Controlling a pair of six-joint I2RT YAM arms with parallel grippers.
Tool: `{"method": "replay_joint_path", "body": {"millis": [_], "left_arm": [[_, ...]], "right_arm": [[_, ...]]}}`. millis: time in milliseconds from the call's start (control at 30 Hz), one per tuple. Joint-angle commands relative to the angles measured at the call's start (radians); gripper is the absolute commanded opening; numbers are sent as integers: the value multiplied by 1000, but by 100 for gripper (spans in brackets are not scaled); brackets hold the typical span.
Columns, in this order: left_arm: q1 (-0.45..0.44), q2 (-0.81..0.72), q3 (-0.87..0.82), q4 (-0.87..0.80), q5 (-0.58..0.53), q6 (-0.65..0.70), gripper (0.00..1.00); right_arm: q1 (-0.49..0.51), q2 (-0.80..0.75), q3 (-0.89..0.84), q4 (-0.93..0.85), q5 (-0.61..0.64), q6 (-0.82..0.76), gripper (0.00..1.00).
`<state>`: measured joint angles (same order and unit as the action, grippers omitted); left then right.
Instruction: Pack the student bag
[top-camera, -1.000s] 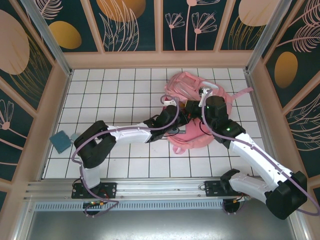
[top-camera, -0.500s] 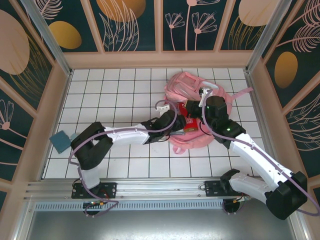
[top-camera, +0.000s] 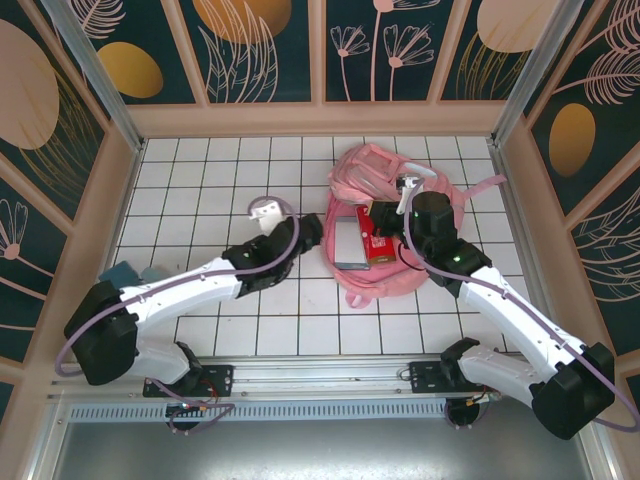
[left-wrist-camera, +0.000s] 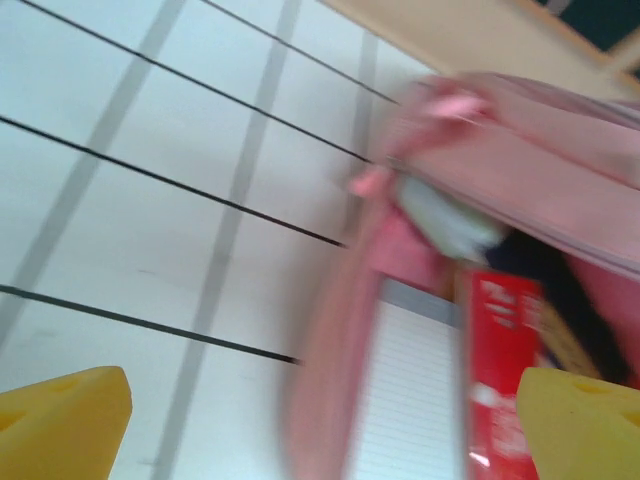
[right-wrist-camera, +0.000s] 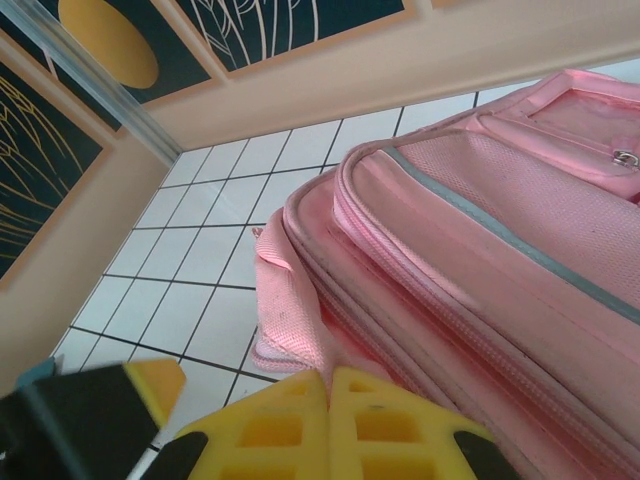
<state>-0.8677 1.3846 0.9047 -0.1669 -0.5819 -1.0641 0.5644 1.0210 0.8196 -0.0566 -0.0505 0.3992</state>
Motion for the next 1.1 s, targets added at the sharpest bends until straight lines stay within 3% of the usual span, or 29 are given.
{"method": "replay_joint_path", "body": {"millis": [0, 233, 433, 700, 933, 1067], "left_arm": [[103, -61, -73, -146, -62, -45, 98], [252, -206, -195, -280, -117, -89, 98], [408, -272, -279, -386, -102, -118, 98], [564, -178, -259, -456, -132, -120, 98], [646, -110, -263, -481, -141, -134, 99], [679, -88, -286, -454, -90, -132, 99]], "right_arm": [[13, -4, 2, 104, -22, 9, 0], [21, 0, -2, 118, -26, 0, 0], [25, 2, -10, 147, -41, -6, 0], [25, 0, -31, 177, -65, -13, 0], [25, -11, -50, 192, -73, -28, 0], [24, -21, -54, 198, -72, -35, 0]]}}
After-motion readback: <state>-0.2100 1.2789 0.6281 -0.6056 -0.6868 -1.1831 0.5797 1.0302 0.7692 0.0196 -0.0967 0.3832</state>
